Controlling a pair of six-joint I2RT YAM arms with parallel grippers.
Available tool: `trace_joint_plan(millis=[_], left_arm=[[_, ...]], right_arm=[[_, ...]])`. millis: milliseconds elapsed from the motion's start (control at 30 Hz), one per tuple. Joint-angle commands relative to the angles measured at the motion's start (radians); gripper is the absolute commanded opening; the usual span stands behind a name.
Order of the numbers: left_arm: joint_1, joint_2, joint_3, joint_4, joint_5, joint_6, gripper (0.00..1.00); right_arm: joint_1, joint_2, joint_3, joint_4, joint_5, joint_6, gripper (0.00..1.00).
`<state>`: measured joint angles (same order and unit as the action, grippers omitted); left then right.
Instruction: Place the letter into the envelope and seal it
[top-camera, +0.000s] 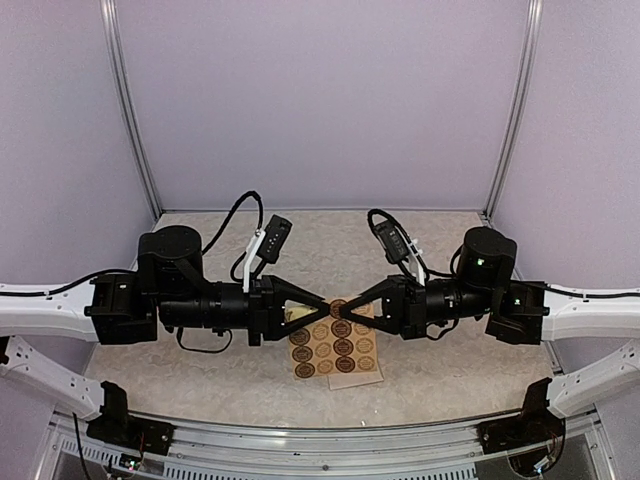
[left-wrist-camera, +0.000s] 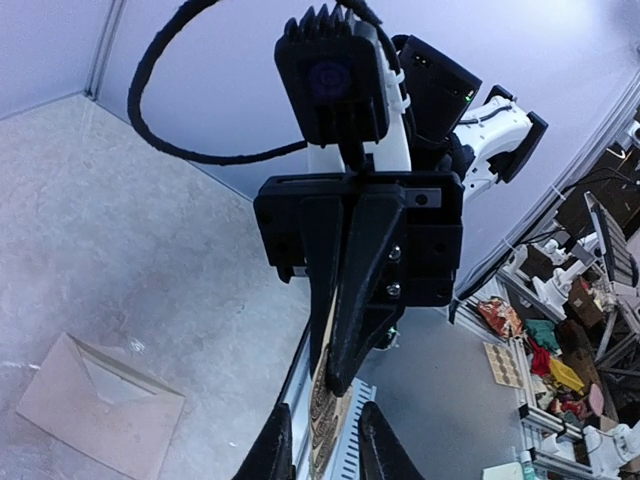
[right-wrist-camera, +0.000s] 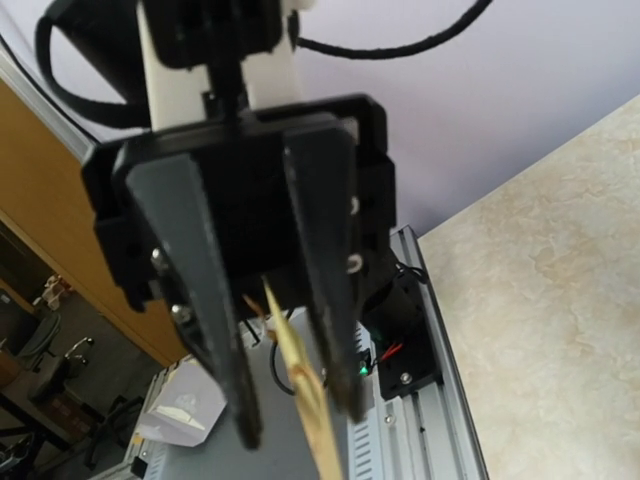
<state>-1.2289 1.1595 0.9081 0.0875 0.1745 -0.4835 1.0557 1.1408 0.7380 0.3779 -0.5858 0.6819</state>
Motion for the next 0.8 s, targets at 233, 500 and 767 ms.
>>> trace_joint_plan(millis=[233, 500, 767], left_arm=[[0.005, -0.019, -0.026, 0.045, 0.043, 0.000, 0.00], [0.005, -0.005, -0.025, 0.053, 0.061, -0.001, 0.00], [0.006, -0.012, -0.029, 0.025, 0.036, 0.002, 0.09]], right_arm=[[0.008, 0.011, 0.028, 0.019, -0.027, 0.000, 0.08], [0.008, 0.053, 0.035, 0.070, -0.072, 0.019, 0.06], [0.009, 0.035, 0.014, 0.125, -0.092, 0.027, 0.00]])
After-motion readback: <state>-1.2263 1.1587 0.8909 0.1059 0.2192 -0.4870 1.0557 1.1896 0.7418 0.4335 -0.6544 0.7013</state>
